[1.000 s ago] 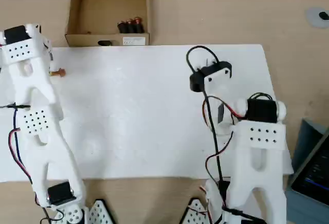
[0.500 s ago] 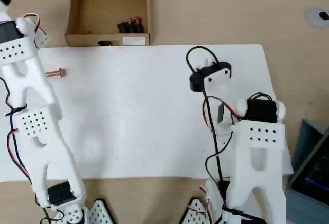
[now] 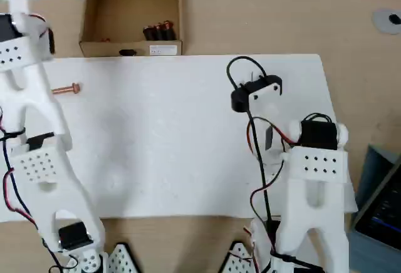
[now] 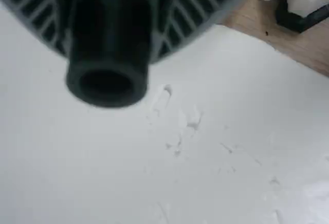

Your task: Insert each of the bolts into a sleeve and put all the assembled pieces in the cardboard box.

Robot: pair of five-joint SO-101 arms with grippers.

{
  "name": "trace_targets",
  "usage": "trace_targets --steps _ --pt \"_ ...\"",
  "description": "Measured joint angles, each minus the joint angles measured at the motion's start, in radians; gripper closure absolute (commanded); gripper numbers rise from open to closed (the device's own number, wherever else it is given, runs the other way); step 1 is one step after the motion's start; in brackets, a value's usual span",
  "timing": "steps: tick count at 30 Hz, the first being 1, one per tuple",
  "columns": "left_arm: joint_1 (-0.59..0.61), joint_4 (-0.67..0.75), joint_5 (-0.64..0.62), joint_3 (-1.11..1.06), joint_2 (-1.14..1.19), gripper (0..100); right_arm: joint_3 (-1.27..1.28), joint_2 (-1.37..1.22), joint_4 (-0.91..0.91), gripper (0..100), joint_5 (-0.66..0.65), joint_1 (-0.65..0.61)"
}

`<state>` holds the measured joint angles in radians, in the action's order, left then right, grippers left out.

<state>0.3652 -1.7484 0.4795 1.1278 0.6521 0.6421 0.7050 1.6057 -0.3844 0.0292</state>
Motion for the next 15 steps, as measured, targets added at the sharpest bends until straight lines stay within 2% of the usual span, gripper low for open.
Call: trace_targets --steps 7,15 --pt "-0.029 0.0 0.255 -0.295 -0.061 100 0.0 0.0 0.0 98.8 0.0 0.0" --pt "-0.038 0.0 0.514 -0.342 -0.061 100 0.0 0.0 0.0 98.8 0.0 0.0"
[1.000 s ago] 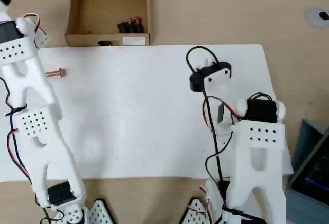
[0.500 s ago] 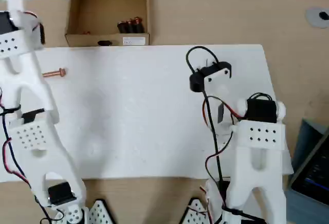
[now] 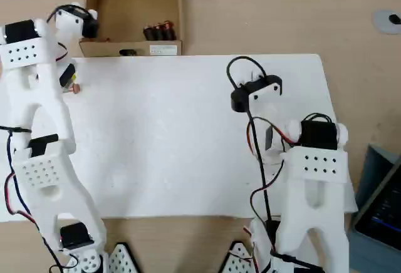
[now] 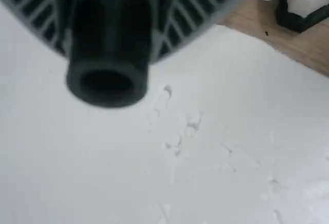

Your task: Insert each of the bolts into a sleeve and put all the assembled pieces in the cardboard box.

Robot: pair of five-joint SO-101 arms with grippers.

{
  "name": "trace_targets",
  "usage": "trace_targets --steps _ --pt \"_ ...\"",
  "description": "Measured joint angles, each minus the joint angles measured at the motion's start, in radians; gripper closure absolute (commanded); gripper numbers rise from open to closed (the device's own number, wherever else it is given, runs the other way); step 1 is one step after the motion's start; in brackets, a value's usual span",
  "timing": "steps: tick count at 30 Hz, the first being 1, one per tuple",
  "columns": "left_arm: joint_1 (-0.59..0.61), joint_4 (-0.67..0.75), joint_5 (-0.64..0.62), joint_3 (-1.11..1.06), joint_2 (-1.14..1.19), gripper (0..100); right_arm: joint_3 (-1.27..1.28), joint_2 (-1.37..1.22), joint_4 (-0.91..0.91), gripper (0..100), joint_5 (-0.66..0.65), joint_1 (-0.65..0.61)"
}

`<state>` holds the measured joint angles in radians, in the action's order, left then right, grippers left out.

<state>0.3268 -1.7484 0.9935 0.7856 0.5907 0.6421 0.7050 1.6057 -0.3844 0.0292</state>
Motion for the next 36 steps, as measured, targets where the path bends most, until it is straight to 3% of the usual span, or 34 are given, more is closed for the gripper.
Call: trace_targets --steps 14,20,28,36 --pt "0.0 0.0 0.301 0.0 0.095 99 0.0 0.0 0.0 98.8 0.0 0.0" --pt "0.021 0.0 0.414 0.063 0.095 90 0.0 0.0 0.0 98.8 0.0 0.0" --pt "0.068 0.081 0.512 0.1 0.127 89 0.0 0.0 0.0 98.8 0.0 0.0" --pt "0.074 0.198 0.522 0.107 0.256 89 0.0 0.0 0.0 98.8 0.0 0.0"
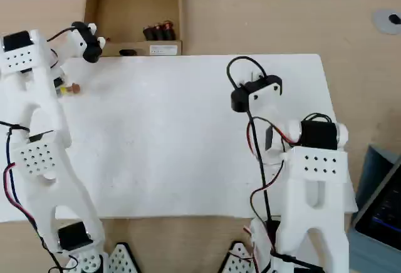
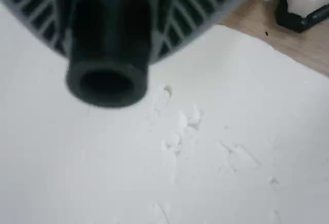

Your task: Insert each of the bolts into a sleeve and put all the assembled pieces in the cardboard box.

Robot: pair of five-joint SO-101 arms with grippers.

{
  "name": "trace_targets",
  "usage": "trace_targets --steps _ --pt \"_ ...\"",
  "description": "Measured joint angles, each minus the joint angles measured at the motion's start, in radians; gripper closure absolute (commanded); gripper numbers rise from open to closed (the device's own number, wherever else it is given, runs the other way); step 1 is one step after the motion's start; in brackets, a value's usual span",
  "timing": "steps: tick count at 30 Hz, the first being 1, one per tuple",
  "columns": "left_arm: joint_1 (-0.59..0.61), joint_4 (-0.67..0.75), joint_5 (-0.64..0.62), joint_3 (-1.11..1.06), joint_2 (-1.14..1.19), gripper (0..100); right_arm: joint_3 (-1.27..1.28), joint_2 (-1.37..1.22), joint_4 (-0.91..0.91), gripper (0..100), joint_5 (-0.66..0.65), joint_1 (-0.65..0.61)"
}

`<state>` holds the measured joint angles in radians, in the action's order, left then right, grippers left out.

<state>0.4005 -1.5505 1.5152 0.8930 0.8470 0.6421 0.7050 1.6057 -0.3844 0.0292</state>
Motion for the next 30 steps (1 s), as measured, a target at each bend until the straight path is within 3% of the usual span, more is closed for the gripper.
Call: trace_targets --steps 19,24,30 --pt "-0.009 0.075 0.037 0.031 0.115 89 0.0 0.0 0.0 98.8 0.0 0.0" --pt "-0.017 0.069 0.046 0.037 0.135 100 0.0 0.0 0.0 98.8 0.0 0.0" --pt "-0.025 0.064 0.048 0.034 0.143 100 0.0 0.0 0.0 98.8 0.0 0.0"
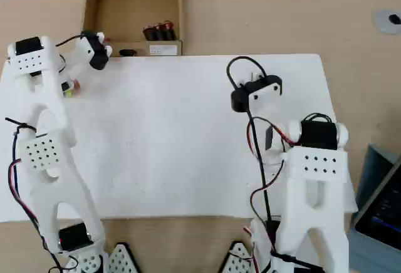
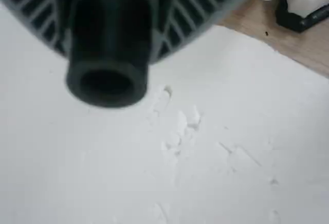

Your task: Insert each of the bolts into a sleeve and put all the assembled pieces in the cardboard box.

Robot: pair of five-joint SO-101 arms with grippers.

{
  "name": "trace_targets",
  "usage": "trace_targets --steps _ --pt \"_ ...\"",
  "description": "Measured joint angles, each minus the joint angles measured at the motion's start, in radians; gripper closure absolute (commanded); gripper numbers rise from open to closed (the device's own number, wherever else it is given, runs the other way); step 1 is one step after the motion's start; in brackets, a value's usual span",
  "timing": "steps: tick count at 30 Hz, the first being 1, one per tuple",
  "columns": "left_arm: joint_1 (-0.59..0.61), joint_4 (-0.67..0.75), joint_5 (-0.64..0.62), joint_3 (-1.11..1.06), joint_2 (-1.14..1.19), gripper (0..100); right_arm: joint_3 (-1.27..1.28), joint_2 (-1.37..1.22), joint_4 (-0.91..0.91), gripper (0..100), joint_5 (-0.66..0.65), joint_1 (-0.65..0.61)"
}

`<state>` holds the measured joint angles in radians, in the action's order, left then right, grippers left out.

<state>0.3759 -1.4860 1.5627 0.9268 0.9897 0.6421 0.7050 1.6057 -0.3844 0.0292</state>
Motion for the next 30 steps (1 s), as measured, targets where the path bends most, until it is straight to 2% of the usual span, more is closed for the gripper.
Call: trace_targets --steps 8,14,19,24,30 --pt "-0.003 -0.055 0.0 0.025 0.006 100 0.0 0.0 0.0 98.8 0.0 0.0" --pt "-0.018 -0.213 -0.012 0.192 0.049 100 0.0 0.0 0.0 98.8 0.0 0.0" --pt "-0.057 -0.255 -0.127 0.331 0.057 100 0.0 0.0 0.002 98.8 0.0 0.0" --pt "-0.06 -0.256 -0.316 0.512 0.057 100 -0.052 0.0 0.051 98.8 0.0 0.0" --pt "-0.061 -0.261 -0.42 0.597 -0.006 100 -0.176 0.002 0.118 98.8 0.0 0.0"
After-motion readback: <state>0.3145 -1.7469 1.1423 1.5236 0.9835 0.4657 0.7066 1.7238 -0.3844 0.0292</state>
